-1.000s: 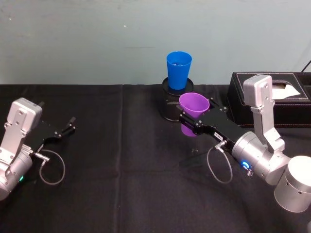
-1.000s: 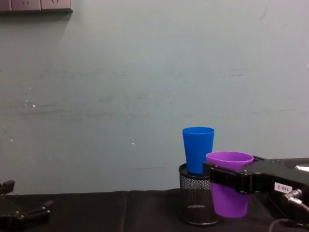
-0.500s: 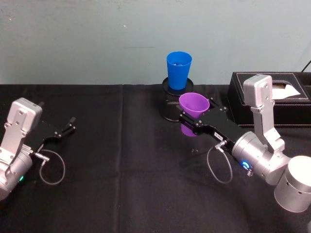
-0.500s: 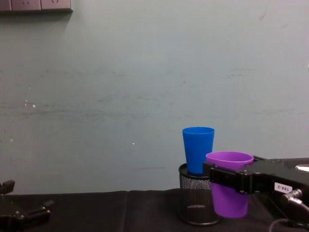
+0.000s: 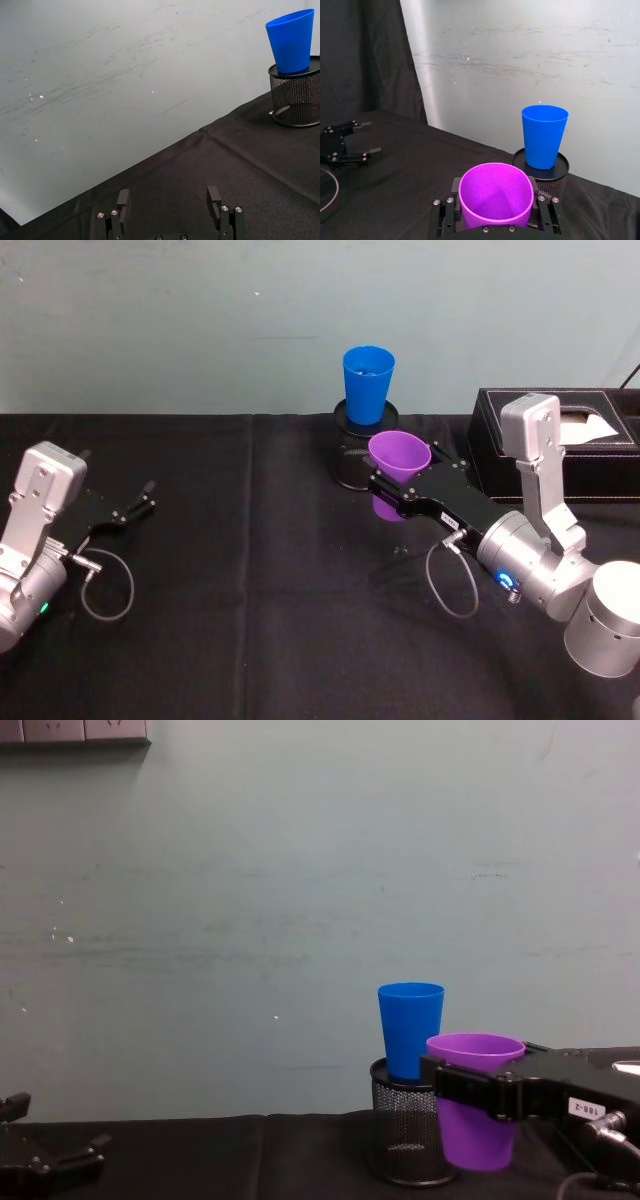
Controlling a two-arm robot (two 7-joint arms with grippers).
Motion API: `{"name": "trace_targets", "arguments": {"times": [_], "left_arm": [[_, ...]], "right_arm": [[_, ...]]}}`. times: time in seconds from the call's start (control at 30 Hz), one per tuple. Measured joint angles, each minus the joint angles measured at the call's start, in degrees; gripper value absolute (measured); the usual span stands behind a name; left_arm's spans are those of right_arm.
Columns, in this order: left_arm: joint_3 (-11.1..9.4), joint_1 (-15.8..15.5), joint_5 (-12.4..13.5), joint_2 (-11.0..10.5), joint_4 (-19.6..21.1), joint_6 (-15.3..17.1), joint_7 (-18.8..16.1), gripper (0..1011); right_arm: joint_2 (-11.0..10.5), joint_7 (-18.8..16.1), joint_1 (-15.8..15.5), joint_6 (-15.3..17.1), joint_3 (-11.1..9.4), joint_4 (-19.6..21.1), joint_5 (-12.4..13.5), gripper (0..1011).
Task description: Pick up one cup with a gripper and tap it against the other cup.
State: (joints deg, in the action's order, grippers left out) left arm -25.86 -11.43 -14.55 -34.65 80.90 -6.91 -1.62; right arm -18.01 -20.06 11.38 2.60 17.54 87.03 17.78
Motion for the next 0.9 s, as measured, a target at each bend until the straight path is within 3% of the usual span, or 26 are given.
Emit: {"name": "trace_targets", "arguments": {"times": [0.9], "left_arm": [[0.0,0.0,0.0,0.0,0.0,0.0,0.0,1000]], "right_arm": [[0.0,0.0,0.0,0.0,0.0,0.0,0.0,746]]}}
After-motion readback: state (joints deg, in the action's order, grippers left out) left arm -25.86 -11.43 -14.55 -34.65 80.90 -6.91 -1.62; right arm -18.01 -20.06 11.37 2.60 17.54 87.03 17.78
